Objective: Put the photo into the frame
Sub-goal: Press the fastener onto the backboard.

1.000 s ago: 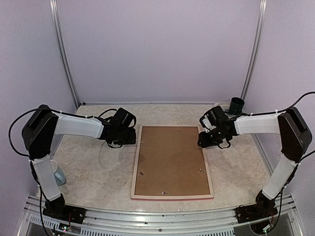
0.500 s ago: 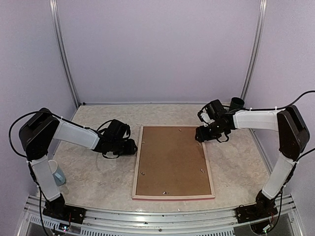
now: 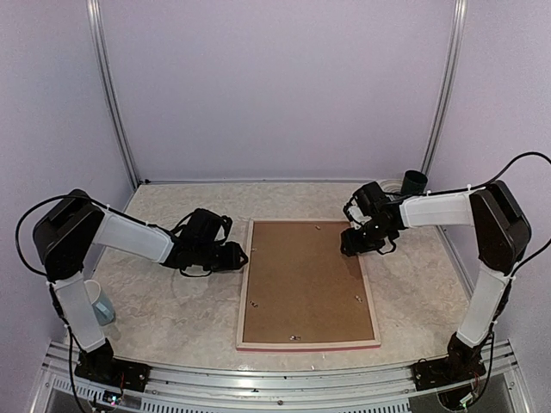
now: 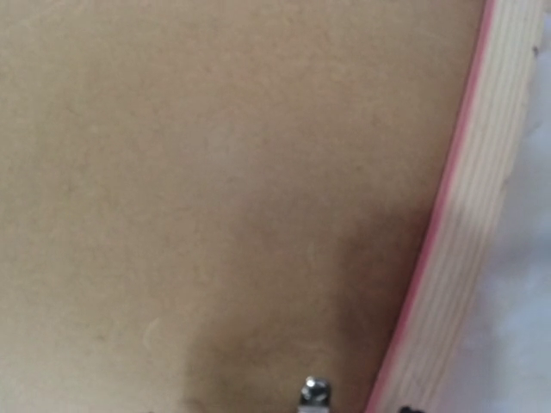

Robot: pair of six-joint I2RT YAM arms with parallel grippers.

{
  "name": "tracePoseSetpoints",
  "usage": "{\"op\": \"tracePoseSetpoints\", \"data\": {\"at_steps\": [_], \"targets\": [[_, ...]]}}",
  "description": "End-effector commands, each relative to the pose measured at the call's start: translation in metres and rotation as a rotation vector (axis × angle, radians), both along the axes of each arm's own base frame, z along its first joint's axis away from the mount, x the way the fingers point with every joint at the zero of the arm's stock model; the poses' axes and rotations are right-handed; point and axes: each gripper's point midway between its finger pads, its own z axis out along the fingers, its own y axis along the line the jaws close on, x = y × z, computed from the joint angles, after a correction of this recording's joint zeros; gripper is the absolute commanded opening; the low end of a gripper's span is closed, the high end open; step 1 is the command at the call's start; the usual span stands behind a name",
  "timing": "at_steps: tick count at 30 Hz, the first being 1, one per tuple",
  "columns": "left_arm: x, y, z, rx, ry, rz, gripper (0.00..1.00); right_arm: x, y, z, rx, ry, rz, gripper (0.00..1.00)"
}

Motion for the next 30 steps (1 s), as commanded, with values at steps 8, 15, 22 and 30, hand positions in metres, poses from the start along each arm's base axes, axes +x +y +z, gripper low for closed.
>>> {"op": "tracePoseSetpoints", "data": {"at_steps": [8, 15, 22, 30], "targets": [[-0.009, -0.023, -0.002, -0.022, 0.022, -0.033, 0.43, 0.001, -0.021, -0.005, -0.011, 0.005, -0.047, 0.59], [-0.010, -0.018, -0.013, 0.011, 0.040, -0.010, 0.37, 0.001, -0.030, -0.007, -0.002, 0.003, -0.069, 0.56], [-0.012, -0.014, -0.019, 0.034, 0.046, 0.001, 0.29, 0.004, -0.032, -0.007, 0.011, -0.008, -0.077, 0.52], [-0.013, -0.013, -0.023, 0.041, 0.054, -0.002, 0.28, 0.005, -0.034, -0.016, -0.006, 0.009, -0.078, 0.46]]}}
